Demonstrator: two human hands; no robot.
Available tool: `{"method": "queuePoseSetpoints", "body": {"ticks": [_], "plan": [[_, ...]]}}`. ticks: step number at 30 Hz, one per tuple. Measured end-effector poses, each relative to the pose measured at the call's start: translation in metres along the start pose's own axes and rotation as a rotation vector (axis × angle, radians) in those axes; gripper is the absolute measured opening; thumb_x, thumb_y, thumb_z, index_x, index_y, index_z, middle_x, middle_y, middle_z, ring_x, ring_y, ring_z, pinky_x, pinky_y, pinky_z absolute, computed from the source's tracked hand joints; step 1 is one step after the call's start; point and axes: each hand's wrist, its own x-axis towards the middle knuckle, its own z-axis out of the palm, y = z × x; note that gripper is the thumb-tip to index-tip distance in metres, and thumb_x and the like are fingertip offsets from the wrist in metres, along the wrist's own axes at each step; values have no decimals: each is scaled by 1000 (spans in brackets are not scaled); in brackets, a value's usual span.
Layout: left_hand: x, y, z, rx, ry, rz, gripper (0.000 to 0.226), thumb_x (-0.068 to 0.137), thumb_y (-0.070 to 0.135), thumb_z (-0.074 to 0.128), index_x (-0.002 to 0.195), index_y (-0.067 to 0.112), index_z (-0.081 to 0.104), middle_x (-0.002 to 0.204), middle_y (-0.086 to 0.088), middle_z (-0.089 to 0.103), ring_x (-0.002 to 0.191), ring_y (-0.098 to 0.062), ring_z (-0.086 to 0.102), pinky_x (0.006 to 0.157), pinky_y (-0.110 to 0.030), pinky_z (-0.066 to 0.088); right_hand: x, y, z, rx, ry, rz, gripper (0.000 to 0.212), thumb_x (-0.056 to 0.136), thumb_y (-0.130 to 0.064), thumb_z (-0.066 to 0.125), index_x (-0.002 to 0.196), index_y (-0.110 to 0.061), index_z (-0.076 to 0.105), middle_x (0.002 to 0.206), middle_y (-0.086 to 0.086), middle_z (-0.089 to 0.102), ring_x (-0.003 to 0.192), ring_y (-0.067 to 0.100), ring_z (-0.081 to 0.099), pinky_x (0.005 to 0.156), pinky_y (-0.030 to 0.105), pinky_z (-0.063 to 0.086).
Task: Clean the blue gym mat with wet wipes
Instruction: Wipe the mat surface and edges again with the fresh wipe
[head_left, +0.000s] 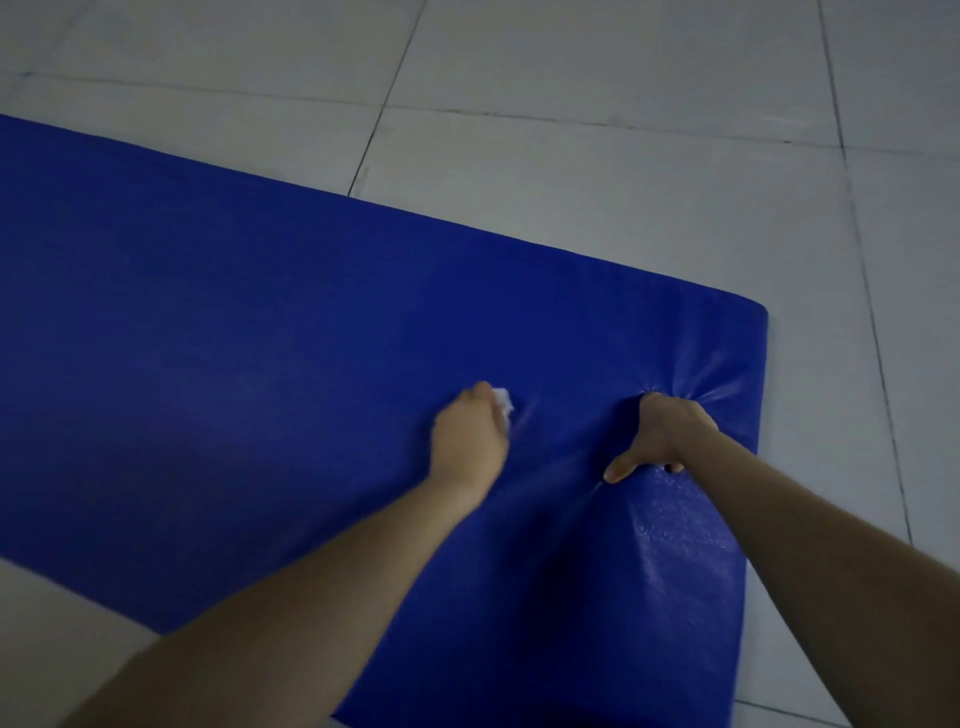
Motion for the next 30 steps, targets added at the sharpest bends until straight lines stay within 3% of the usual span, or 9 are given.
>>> {"method": "queuePoseSetpoints", "body": {"ticks": [5,8,11,14,17,18,21,25,30], "plan": [[-43,56,40,96,-265,391,16,102,22,46,106,17,61,102,-5,64,90,-29,63,76,-44,51,1,1,1,1,10,19,86,37,-69,91,87,-17,44,69,0,68,55,15,67,56,29,50],[-36,47,33,208,-291,497,21,106,30,43,109,15,58,103,-6,65,89,-30,63,74,-45,52,1,0,3,27,14,30,90,36,-70,91,93,-16,46,75,1,70,56,15,69,61,30,56],[-13,15,4,175,-254,344,23,105,35,47,109,16,59,113,-5,66,98,-29,64,82,-41,52,-8,2,4,57,27,16,109,42,-71,90,121,-12,44,105,6,66,85,22,70,83,38,56],[10,-24,-35,86,-199,90,19,101,34,56,95,16,55,115,-6,70,101,-29,66,84,-40,53,-29,-1,13,91,72,72,118,60,-64,87,146,-7,29,143,21,42,126,37,52,100,47,49],[28,-61,-66,141,-150,-128,23,97,34,59,91,12,54,107,-12,71,97,-33,66,82,-42,54,-51,-6,38,157,-75,91,87,65,-58,87,125,-8,49,118,15,60,106,33,67,89,45,57],[31,-71,-74,147,-141,-206,25,97,34,59,92,11,55,104,-12,71,93,-32,66,79,-41,54,-59,-7,48,182,-139,111,87,63,-57,89,123,-9,49,117,13,61,105,32,67,88,45,58],[33,-91,-82,87,-102,-409,25,98,34,58,96,9,58,95,-9,71,85,-26,66,74,-37,55,-63,-10,68,78,-121,113,105,57,-66,87,136,-12,42,141,12,47,129,31,50,102,45,50],[21,-69,-65,-42,-50,-333,22,101,24,51,92,5,59,90,-7,68,84,-28,67,74,-41,57,-60,-7,71,38,-27,94,100,50,-74,85,124,-17,48,132,6,55,122,27,54,97,39,49],[-12,1,-21,-104,-163,-79,25,99,27,52,86,8,63,91,-11,73,88,-35,67,79,-43,53,-54,-5,70,9,-8,59,87,46,-76,84,103,-23,45,109,-2,57,98,21,55,81,35,48]]}}
